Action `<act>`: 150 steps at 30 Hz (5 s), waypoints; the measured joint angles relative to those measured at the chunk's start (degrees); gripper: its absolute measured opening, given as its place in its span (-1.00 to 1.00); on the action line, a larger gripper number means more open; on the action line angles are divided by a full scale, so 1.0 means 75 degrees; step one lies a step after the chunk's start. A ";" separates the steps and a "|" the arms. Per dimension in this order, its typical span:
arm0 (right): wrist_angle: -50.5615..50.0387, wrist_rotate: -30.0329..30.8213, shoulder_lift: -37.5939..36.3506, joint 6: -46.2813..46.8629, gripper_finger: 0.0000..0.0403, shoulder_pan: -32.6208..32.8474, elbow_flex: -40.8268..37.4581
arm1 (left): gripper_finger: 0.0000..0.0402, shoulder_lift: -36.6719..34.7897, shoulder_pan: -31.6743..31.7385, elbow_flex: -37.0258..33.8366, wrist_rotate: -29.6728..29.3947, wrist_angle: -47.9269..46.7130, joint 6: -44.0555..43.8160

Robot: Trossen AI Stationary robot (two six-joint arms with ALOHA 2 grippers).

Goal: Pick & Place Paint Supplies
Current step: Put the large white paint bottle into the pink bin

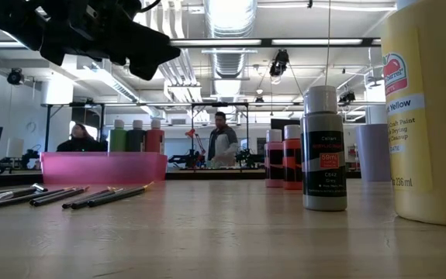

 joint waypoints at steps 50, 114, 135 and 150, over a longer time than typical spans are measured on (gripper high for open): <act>-0.4553 0.1267 -0.0009 0.7530 0.38 0.3199 -0.0098 | -0.04 -0.0003 0.0003 0.0000 0.0000 0.0000 0.0000; -0.1284 0.4046 0.1446 0.6113 0.52 0.2919 -0.1739 | -0.04 -0.0003 0.0003 0.0000 -0.0002 -0.0003 0.0111; -0.1167 0.5012 0.1810 0.5903 0.36 0.2660 -0.1751 | -0.04 -0.0003 0.0003 0.0000 -0.0001 -0.0002 0.0113; -0.1171 0.5035 0.1798 0.5409 0.26 0.2219 -0.1751 | -0.04 -0.0003 0.0002 0.0000 0.0000 -0.0003 0.0114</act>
